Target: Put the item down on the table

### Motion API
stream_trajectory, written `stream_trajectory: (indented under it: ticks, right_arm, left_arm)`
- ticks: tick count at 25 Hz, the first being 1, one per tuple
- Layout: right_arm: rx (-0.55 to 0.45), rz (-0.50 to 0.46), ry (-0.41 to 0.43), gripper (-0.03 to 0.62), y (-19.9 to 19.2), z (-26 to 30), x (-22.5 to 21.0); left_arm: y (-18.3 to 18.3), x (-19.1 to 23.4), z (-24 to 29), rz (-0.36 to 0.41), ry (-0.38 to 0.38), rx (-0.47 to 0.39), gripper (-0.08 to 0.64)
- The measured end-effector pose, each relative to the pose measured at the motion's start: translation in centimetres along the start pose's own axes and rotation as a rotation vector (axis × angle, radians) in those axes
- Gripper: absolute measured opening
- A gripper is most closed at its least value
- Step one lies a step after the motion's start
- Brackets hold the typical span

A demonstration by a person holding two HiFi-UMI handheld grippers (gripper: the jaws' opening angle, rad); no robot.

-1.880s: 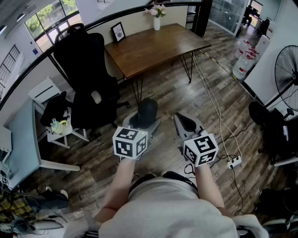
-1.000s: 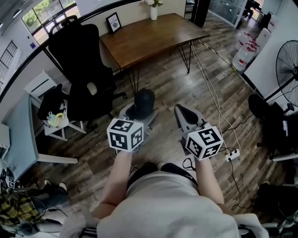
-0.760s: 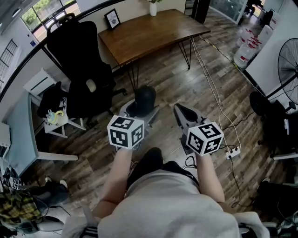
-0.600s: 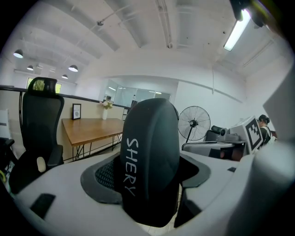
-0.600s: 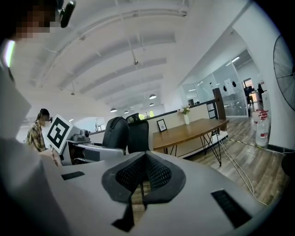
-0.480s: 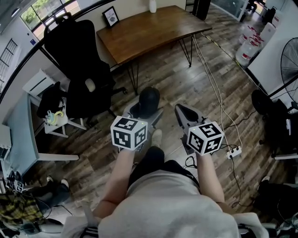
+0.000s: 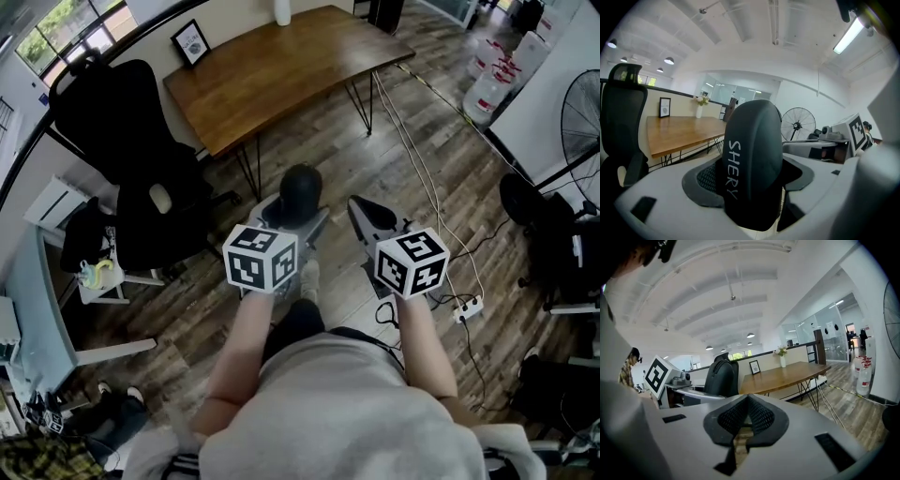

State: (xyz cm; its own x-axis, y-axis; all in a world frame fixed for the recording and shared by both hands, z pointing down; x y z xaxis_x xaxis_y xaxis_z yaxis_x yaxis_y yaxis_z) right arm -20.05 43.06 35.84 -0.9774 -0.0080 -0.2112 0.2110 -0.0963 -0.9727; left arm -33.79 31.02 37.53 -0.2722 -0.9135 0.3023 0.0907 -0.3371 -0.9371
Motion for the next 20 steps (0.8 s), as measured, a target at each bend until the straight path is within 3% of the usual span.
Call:
stream_trajectory:
  ticks: [12,20]
  right_arm:
    - [0.0,-0.019,-0.046,0.009,4.0,13.1,-8.1]
    - [0.004,0.022,-0.072,0.009,4.3,16.6,-11.0]
  left_arm:
    - [7.1,9.5,11.7,0.014,-0.062,-0.028,0.353]
    - [8.0,12.7,15.5,-0.001,-0.068,0.007,0.353]
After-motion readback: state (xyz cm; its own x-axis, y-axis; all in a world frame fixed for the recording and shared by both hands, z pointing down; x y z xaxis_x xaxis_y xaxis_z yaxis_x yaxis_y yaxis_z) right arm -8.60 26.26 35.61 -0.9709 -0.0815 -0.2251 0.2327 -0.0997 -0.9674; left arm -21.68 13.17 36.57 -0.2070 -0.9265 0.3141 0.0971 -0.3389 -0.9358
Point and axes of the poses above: the fingertips, and each gripper's own axes: z forward along the fingers, x to its left, y out of its top, the point moved 9 cm from there along -z, backward along the fingers, and after that the axes turned 11 degrees about -x, right-handed, at the moved point
